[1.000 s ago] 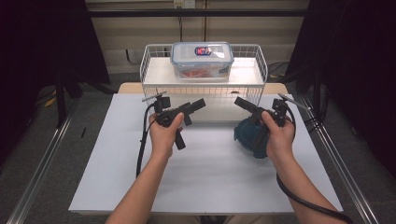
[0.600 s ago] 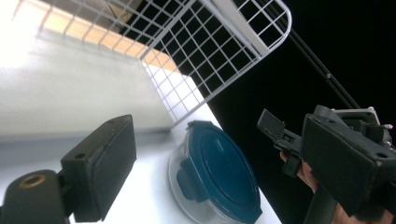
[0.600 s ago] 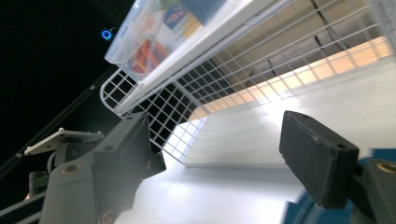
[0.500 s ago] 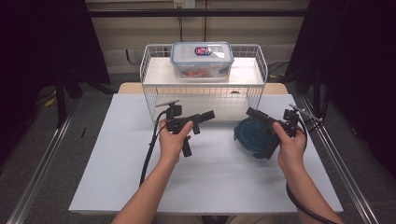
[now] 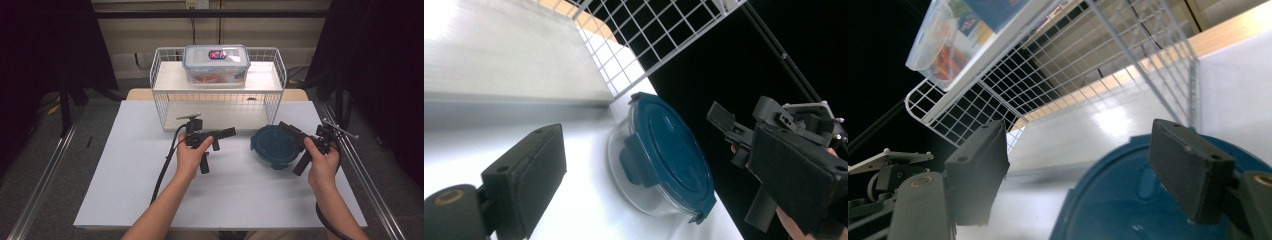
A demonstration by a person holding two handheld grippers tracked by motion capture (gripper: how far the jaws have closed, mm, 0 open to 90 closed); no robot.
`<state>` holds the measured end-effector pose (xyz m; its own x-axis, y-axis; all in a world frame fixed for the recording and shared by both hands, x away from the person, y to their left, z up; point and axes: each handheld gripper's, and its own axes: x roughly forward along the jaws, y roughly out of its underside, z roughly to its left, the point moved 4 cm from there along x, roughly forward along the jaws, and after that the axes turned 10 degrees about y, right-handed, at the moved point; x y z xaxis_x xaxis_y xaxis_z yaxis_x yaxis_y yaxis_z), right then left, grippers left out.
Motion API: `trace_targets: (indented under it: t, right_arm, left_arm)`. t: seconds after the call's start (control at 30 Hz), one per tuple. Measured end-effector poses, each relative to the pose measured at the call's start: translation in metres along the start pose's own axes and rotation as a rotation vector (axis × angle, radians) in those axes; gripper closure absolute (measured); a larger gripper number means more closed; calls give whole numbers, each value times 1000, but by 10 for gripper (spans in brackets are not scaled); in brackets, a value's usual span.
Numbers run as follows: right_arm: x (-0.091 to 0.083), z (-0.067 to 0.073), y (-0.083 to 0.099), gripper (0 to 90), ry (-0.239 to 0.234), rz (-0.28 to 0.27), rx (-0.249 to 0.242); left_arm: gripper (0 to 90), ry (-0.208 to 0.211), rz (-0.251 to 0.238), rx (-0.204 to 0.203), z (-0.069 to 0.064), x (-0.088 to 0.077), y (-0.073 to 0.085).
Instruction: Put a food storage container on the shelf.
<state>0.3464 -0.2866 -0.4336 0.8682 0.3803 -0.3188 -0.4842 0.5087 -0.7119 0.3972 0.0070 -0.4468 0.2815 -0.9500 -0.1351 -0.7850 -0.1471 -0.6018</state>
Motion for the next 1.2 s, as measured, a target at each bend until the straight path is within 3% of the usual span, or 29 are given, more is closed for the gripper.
trace_targets:
  t: [0.07,0.17,0.23,0.4,0.63,0.93,1.1,1.2]
  right_arm:
    - [-3,-5,0,236,14,-3,3]
    - [-7,-11,-1,236,27,-9,12]
    - [-9,-15,-2,240,47,-20,3]
    - [-11,-27,-3,309,92,-26,8]
    - [-7,-38,-4,483,183,-6,-49]
    - [-6,-61,-7,773,292,23,-69]
    - [-7,-70,-4,887,313,43,-70]
    - [-4,-73,-2,900,318,46,-78]
  left_arm:
    - [85,-3,15,11,1,3,2]
    - [89,0,11,-6,-1,7,4]
    - [89,-4,19,15,-1,6,4]
    - [81,-16,23,14,-2,2,3]
    - [74,-24,18,15,0,-7,2]
    - [63,-19,7,16,1,-13,1]
    - [61,-15,7,26,0,-16,2]
    - [59,-11,9,28,0,-18,2]
